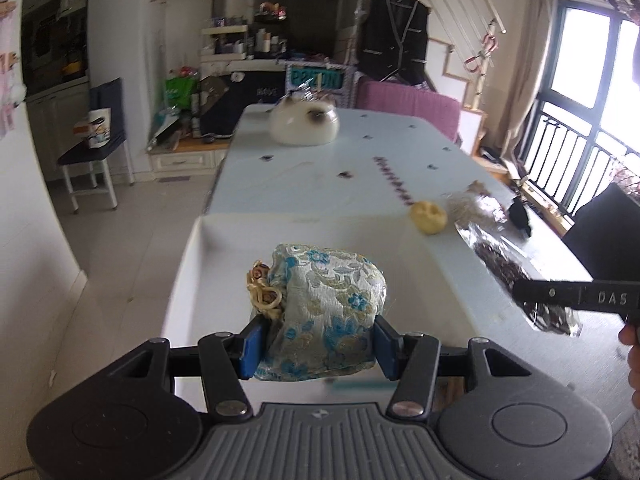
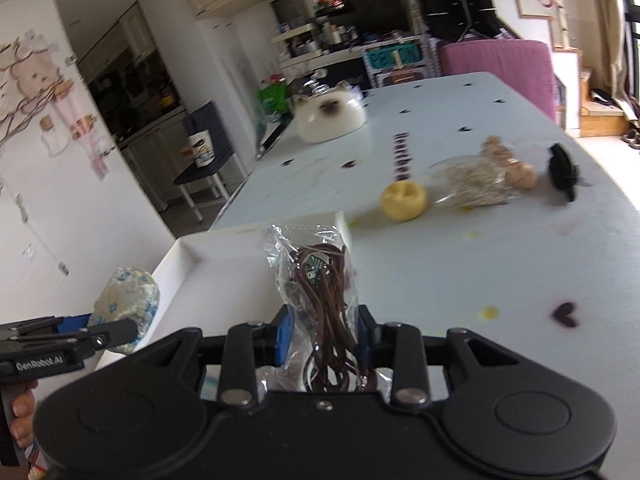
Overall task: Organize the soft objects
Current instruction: 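Lower the pouch and brown cord bag into the white box and release both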
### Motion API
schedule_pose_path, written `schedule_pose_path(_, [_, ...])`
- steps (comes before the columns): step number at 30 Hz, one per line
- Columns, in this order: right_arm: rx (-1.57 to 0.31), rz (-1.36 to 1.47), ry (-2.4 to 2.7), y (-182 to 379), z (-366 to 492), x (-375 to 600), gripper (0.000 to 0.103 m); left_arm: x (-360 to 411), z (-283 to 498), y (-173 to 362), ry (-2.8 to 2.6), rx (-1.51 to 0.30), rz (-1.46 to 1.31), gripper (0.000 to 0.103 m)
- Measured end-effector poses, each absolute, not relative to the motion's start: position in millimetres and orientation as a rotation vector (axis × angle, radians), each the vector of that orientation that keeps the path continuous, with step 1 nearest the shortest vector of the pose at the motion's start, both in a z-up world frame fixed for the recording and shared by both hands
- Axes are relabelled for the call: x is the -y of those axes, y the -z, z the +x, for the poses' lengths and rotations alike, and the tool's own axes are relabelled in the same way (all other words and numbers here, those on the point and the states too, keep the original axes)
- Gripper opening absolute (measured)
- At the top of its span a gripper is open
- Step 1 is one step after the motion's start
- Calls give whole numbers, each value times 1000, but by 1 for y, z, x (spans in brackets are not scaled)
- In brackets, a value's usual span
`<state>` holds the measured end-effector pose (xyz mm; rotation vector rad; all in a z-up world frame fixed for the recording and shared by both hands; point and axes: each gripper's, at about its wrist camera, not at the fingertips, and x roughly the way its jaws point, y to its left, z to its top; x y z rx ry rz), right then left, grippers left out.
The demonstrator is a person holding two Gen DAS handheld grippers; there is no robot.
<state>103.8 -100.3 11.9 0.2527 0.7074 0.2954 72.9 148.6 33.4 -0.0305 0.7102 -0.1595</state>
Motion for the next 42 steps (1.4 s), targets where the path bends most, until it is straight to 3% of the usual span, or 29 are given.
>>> schedule_pose_path(23, [-909, 271, -410, 28, 110, -28, 35, -210, 39, 22, 149, -894, 93, 57])
schedule_pose_path(26, [-935, 291, -453, 34, 112, -37, 46, -206, 38, 24, 157, -886, 119, 62])
schedule_pose_path(28, [-943, 300, -519, 31, 111, -38, 60, -206, 37, 24, 173, -886, 112, 66])
schedule_pose_path(30, [-927, 303, -546, 26, 108, -36, 62, -207, 34, 23, 185, -883, 104, 69])
schedule_pose_path(32, [-915, 295, -550, 22, 108, -30, 59, -209, 33, 21, 192, -874, 89, 69])
schedule_pose_path(34, [-930, 279, -526, 22, 108, -26, 41, -211, 32, 16, 190, -854, 78, 69])
schedule_pose_path(36, [-960, 271, -505, 26, 110, -22, 31, -211, 30, 12, 192, -834, 66, 67])
schedule_pose_path(42, [-1037, 278, -556, 44, 108, -28, 15, -205, 34, 12, 187, -844, 82, 49])
